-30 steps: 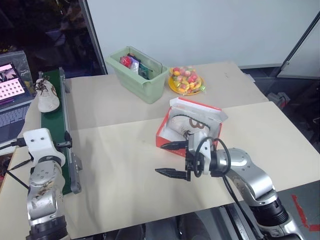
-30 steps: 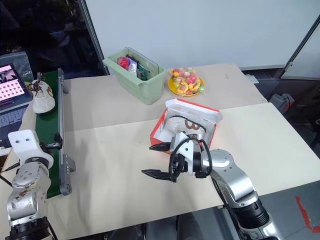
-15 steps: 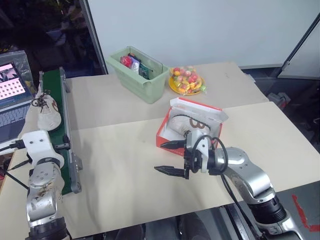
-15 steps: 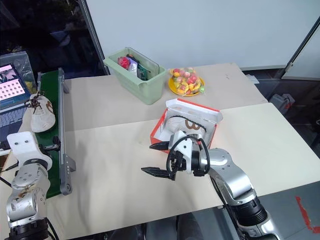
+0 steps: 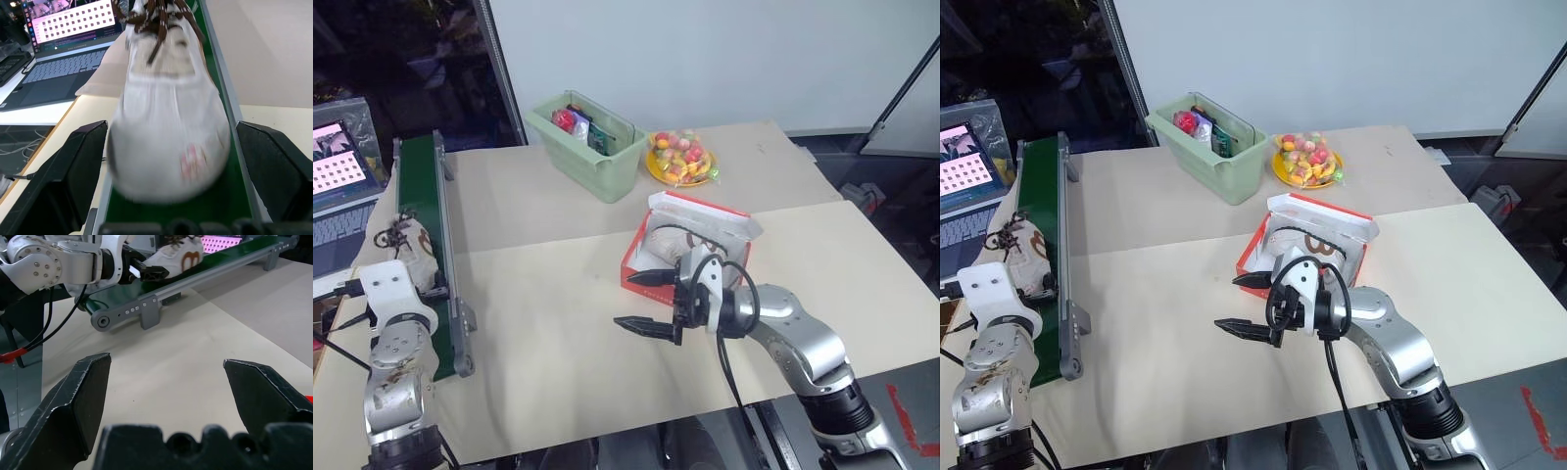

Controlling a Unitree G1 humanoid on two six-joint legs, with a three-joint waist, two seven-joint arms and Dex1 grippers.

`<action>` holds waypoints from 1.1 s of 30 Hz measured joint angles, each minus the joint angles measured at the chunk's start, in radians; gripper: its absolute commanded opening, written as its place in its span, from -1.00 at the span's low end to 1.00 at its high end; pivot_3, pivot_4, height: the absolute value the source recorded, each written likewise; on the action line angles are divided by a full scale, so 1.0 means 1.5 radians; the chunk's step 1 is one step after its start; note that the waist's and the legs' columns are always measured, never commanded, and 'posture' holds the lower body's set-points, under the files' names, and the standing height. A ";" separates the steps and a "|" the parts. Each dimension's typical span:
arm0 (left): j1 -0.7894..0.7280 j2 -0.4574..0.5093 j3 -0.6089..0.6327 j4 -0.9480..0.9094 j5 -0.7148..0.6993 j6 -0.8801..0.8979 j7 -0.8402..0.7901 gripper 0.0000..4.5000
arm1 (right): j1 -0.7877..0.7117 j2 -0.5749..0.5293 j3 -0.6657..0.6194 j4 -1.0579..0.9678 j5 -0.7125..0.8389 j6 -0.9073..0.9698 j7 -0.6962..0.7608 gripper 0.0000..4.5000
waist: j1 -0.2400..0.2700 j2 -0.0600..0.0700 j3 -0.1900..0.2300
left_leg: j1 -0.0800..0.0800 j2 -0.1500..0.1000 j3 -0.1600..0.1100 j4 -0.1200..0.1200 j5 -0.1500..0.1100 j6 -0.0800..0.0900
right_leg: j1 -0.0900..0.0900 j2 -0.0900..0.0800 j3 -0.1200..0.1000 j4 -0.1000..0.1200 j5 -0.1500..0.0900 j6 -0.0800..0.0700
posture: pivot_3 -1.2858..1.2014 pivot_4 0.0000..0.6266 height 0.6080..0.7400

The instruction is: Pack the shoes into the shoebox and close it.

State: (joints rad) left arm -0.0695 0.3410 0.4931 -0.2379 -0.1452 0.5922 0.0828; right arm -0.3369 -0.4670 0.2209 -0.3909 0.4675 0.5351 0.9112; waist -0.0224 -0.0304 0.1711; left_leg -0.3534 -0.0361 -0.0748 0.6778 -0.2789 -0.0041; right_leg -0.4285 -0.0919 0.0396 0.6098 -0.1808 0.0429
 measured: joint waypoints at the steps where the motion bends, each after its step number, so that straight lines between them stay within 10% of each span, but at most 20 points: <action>1: 0.000 0.000 0.000 0.002 0.000 0.005 0.002 1.00 | 0.000 0.000 -0.001 -0.003 0.006 0.001 0.000 0.93 | 0.000 0.000 0.000 | 0.000 0.000 0.000 0.000 0.000 0.000 | 0.000 0.000 0.000 0.000 0.000 0.000 | 0.03 -0.52 1.00; 18: -0.008 -0.003 0.008 -0.033 -0.010 0.062 0.002 -0.99 | -0.022 0.002 -0.021 -0.008 0.038 0.026 -0.023 1.00 | 0.007 0.000 0.000 | 0.002 0.000 -0.001 0.000 0.000 0.000 | 0.003 0.000 -0.001 0.000 0.000 0.000 | 0.03 -0.52 1.00; 33: -0.019 -0.003 0.006 -0.035 -0.009 0.078 0.001 -0.99 | -0.030 0.004 -0.029 -0.008 0.049 0.039 -0.044 1.00 | 0.009 0.000 0.000 | 0.002 0.000 -0.001 0.000 0.000 0.000 | 0.003 0.000 -0.002 0.000 0.000 0.000 | 0.03 -0.52 1.00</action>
State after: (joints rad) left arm -0.0987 0.3367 0.5025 -0.2910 -0.1589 0.7090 0.0850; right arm -0.3821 -0.4609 0.1773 -0.4033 0.5414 0.5933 0.8453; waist -0.0095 -0.0302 0.1710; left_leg -0.3504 -0.0362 -0.0768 0.6779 -0.2787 -0.0044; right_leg -0.4238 -0.0922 0.0369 0.6099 -0.1813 0.0435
